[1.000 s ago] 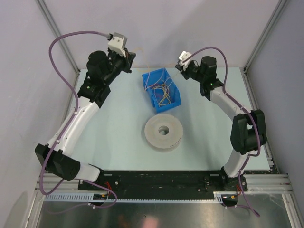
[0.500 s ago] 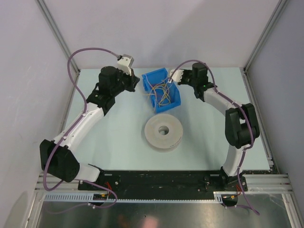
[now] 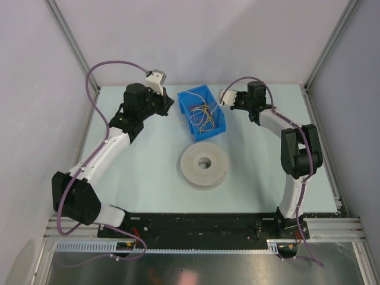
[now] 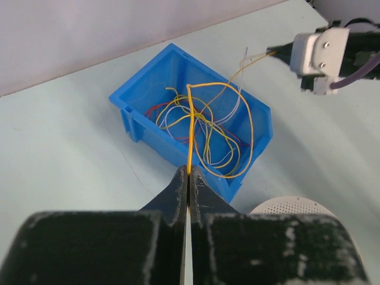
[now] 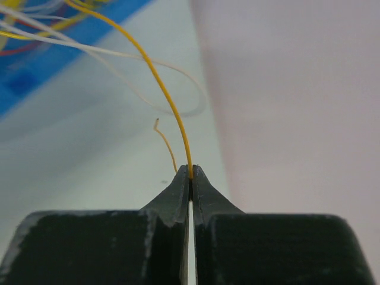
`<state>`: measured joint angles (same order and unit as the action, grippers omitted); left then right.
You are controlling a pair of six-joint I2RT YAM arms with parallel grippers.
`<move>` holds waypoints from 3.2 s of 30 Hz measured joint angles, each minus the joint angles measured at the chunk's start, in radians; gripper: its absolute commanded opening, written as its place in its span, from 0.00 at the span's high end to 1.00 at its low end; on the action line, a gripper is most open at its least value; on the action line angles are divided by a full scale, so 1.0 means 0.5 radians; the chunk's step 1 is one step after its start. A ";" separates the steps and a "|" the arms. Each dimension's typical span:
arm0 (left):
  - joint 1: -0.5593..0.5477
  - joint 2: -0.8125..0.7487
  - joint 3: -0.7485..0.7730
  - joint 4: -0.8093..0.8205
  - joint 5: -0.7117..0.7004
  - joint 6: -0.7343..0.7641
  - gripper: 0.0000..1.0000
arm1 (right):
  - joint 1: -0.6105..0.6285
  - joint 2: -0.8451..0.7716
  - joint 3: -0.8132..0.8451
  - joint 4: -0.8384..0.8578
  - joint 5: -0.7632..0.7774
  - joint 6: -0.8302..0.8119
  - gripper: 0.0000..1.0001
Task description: Wrap the cables
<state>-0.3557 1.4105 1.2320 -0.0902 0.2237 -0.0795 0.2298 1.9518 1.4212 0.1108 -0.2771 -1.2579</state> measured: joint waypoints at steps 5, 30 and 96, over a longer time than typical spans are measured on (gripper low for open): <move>0.015 0.002 -0.012 0.003 0.032 0.000 1.00 | 0.063 0.063 -0.039 -0.126 -0.108 0.110 1.00; 0.066 -0.552 0.263 -0.111 0.406 0.108 1.00 | -0.443 -1.073 -0.118 -0.819 -0.344 0.479 1.00; -0.934 0.385 0.703 -0.634 1.078 0.495 1.00 | -1.061 -0.621 -0.936 -1.777 -0.592 0.008 0.56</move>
<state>-0.8227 1.6028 1.5833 -0.4072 0.7628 0.1680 -0.3008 1.6413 0.9531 -0.7776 -0.5732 -1.2541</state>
